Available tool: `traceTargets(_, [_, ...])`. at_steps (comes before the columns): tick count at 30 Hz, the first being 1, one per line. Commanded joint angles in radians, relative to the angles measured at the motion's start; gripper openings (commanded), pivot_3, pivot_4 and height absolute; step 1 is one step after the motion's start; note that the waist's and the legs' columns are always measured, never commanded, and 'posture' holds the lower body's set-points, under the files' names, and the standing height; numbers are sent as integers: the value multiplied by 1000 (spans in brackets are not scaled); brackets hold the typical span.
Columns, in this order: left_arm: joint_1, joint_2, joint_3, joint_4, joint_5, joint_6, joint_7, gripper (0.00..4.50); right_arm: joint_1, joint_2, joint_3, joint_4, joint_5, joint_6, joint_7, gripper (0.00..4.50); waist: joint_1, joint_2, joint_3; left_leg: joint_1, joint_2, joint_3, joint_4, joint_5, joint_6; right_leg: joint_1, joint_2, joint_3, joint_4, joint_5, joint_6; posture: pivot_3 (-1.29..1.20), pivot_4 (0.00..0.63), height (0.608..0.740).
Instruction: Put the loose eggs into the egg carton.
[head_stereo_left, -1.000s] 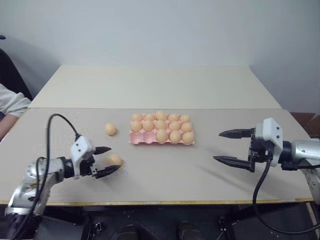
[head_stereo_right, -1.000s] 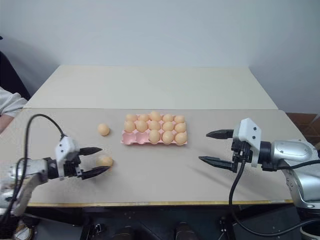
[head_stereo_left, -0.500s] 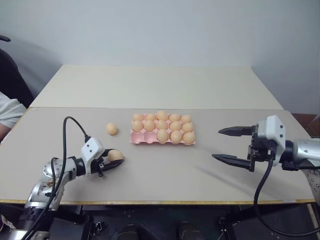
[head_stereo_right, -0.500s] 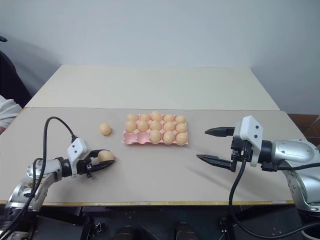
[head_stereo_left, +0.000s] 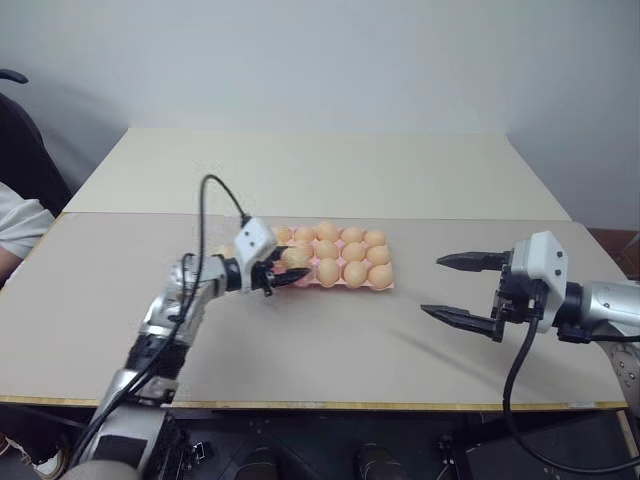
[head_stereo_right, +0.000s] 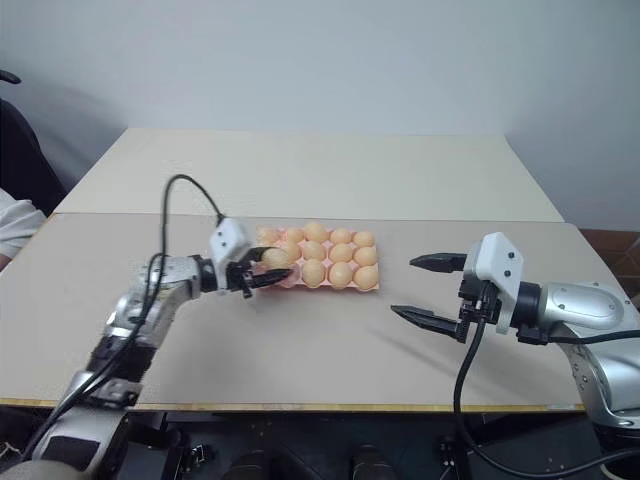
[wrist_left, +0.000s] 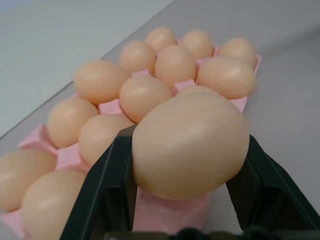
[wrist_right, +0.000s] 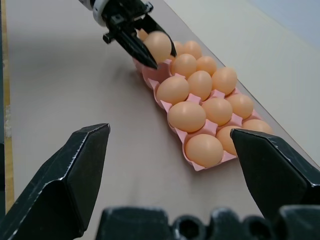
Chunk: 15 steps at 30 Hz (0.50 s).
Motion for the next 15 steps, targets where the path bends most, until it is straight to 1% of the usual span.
traceTargets(1, [-47,-13,5,59,23,-41,6,3192,18,3,-39,-54,12,-8,-25,4500,-3,0,0,0,0,0,0,0,0,0,0,0,0,0,0,0,150,740])
traceTargets(5, [-41,-4,19,41,17,-49,-14,4426,44,1,-58,-75,21,-1,-47,4500,-4,0,0,0,0,0,0,0,0,0,0,0,0,0,0,0,150,740])
traceTargets(11, [-5,65,91,-80,-44,-7,-37,4469,60,0,-63,-88,32,1,-60,4500,-7,0,0,0,0,-1,0,0,0,0,0,0,1,0,0,0,150,740])
traceTargets(14, [48,140,168,-211,-135,83,-86,4469,59,2,-58,-86,39,-2,-55,4500,-8,0,0,0,0,0,0,0,0,0,0,0,1,0,0,0,150,740])
traceTargets(15, [85,189,214,-266,-177,124,-109,4469,58,1,-53,-79,37,-5,-51,4500,-7,0,0,0,0,0,0,0,0,0,0,0,1,0,0,0,150,740])
